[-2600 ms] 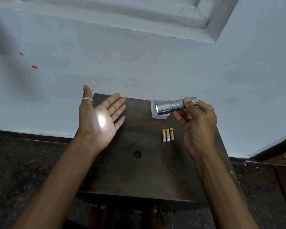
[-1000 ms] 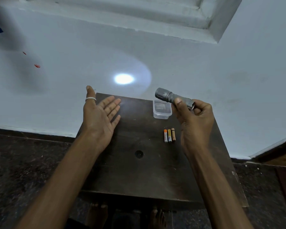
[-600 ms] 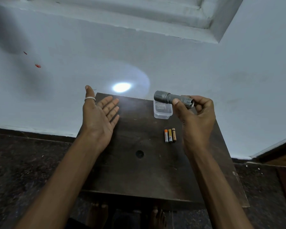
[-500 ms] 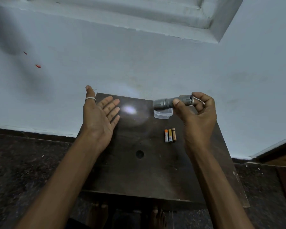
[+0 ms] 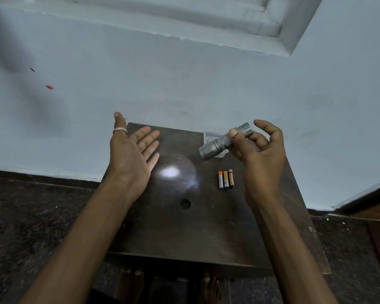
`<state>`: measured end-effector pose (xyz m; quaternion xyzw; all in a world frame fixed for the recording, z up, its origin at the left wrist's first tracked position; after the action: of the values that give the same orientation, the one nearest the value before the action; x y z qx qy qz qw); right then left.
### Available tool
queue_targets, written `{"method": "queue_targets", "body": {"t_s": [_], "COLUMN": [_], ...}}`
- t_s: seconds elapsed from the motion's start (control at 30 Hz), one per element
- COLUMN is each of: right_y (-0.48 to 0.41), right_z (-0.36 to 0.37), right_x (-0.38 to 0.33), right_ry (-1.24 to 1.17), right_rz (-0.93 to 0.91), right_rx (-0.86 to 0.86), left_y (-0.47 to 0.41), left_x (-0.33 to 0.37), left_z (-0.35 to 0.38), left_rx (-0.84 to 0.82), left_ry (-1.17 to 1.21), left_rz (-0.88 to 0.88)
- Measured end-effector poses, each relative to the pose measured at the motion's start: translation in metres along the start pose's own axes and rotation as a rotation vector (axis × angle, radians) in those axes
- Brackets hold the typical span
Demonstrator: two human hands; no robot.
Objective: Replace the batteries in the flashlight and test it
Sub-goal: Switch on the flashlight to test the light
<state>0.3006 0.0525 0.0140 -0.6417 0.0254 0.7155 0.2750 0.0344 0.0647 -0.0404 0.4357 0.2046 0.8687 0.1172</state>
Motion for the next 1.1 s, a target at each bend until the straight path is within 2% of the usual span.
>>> {"method": "queue_targets", "body": {"t_s": [0.27,1.1], "right_y": [0.000,0.000], "right_z": [-0.003,-0.005], "right_x": [0.012,0.014], "right_ry": [-0.277,-0.252], "right_rz": [0.134,0.154], "right_rx": [0.088,0.085], "left_y": [0.000,0.002], "left_x": [-0.001,-0.003], "left_z": [0.004,0.013], "left_rx": [-0.050,-0.187], "left_ry": [0.014,0.025], "left_rz": [-0.018,-0.033]}}
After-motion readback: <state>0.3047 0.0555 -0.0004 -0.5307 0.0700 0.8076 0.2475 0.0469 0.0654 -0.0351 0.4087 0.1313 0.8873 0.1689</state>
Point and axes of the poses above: each hand's wrist, its own y-axis away from the middle knuckle, its own z-axis out of the palm, x = y × z, the point moved 10 cm from there along -y, towards the middle knuckle, and after that the axes turned 8 degrees about -z, right-handed, at the moved point
